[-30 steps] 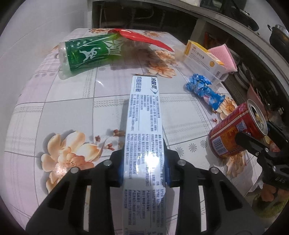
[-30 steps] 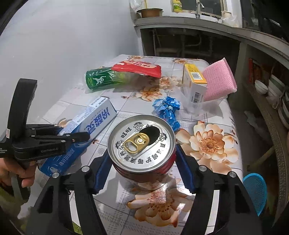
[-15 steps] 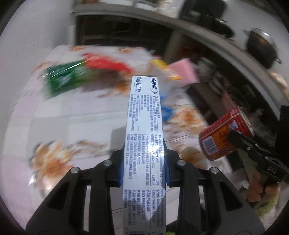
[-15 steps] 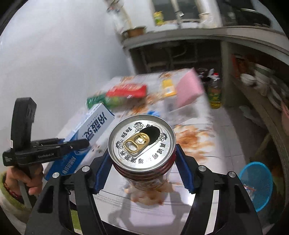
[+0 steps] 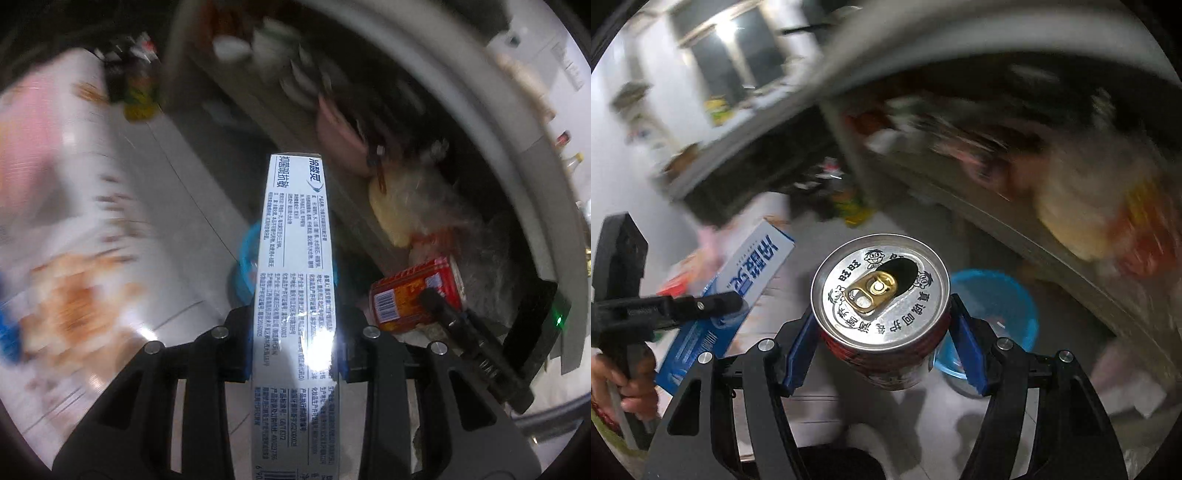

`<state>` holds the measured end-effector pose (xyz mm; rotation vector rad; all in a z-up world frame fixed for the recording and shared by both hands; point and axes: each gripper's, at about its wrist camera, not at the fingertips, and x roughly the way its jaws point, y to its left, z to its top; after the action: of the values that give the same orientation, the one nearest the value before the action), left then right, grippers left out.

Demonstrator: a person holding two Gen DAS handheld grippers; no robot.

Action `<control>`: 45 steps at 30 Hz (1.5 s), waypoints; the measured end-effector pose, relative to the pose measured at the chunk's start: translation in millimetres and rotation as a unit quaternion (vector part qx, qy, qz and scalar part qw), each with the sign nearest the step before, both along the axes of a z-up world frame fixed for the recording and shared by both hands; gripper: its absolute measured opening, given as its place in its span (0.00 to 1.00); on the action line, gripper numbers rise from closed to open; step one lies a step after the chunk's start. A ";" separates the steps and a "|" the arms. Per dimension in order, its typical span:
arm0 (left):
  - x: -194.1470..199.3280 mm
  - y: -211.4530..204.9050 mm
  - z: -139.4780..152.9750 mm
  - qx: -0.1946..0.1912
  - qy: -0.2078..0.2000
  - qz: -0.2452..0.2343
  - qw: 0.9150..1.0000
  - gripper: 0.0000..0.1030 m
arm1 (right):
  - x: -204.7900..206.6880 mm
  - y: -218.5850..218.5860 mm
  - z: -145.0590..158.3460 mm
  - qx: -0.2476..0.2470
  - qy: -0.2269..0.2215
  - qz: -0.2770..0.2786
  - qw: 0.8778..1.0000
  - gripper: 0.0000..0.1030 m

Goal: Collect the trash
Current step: 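Carry the box and can to the blue wastebasket and open both tools, then swing both tools back to the table toward the blue wrapper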

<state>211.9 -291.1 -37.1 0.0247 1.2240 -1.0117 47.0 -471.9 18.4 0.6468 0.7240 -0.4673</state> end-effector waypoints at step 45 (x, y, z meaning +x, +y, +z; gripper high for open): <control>-22.9 95.2 50.8 -0.062 -0.108 0.054 0.991 0.68 | 17.3 9.7 -43.2 0.040 -0.006 0.053 0.998 0.78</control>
<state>189.0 -195.9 13.6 -0.0291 0.9548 -0.9618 64.3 -462.2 -24.8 0.6831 0.7638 -0.3379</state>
